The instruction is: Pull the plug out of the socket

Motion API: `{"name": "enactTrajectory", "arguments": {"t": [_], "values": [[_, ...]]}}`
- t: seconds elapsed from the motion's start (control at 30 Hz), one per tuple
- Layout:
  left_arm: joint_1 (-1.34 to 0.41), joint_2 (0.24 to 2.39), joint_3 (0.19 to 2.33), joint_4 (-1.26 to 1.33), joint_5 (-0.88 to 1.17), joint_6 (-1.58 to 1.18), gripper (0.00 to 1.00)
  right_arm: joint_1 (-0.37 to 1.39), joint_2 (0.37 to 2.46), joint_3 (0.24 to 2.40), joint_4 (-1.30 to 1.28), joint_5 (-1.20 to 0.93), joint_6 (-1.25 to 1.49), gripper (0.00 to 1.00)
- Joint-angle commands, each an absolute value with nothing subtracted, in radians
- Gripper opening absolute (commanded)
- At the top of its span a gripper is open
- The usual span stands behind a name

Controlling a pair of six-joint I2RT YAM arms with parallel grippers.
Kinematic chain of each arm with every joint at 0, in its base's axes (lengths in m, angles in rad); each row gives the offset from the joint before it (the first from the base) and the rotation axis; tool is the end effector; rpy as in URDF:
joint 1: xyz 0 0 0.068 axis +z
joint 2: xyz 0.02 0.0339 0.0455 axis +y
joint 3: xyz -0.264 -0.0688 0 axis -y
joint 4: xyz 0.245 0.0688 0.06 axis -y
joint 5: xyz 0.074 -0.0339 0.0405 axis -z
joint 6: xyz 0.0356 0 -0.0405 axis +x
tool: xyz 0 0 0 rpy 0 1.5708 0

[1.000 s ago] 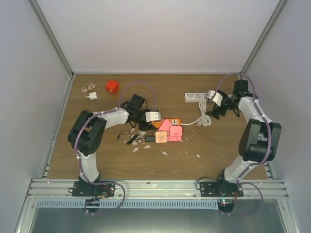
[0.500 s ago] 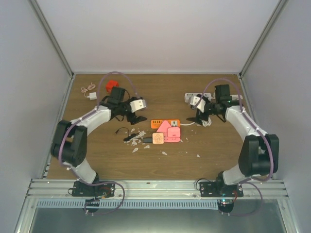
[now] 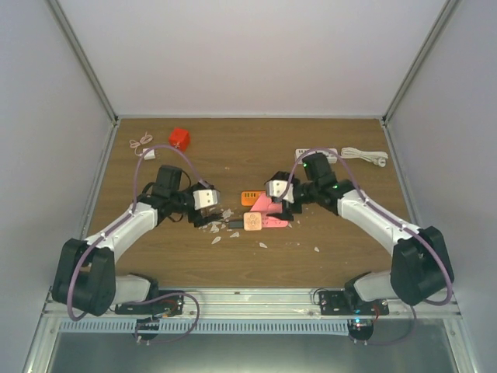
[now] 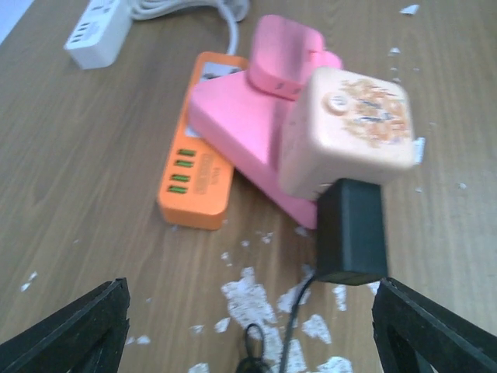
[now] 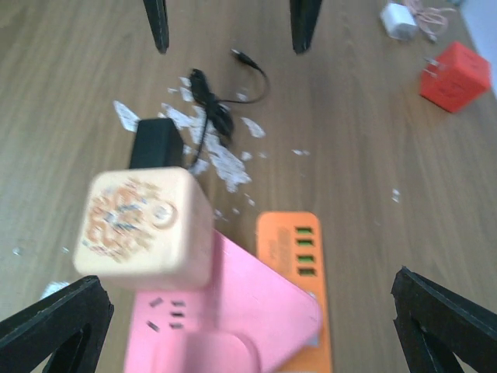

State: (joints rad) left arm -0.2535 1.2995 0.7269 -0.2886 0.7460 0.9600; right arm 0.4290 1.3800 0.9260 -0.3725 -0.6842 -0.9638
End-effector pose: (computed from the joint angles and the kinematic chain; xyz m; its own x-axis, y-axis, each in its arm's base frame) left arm 0.2388 -0.0868 0.2096 0.0804 0.6007 -0.7955 0.9527 0.1883 0.2384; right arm 0.2500 0.1391 0.2445 0.2030 -0.6071 -0.7683 -0.9554 0.0491 -0.2912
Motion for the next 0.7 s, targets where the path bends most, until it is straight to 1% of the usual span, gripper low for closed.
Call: {"name": "enactTrajectory", "arguments": {"t": [0.0, 0.13, 0.27, 0.43, 0.67], "values": [[-0.314, 1.249, 0.662, -0.274, 0.766, 1.031, 0.85, 0.511, 1.395, 0.903, -0.310, -0.660, -0.947, 0.99], [-0.373, 1.221, 0.600, -0.240, 0.725, 1.064, 0.83, 0.551, 1.405, 0.896, -0.334, -0.699, -0.985, 0.98], [-0.430, 1.212, 0.557, -0.177, 0.681, 1.041, 0.81, 0.609, 1.414, 0.860, -0.339, -0.683, -1.025, 0.97], [-0.490, 1.206, 0.500, -0.068, 0.613, 0.985, 0.76, 0.662, 1.434, 0.817, -0.285, -0.632, -1.007, 0.96], [-0.545, 1.210, 0.455, 0.044, 0.531, 0.954, 0.69, 0.685, 1.478, 0.799, -0.227, -0.587, -1.005, 0.93]]}}
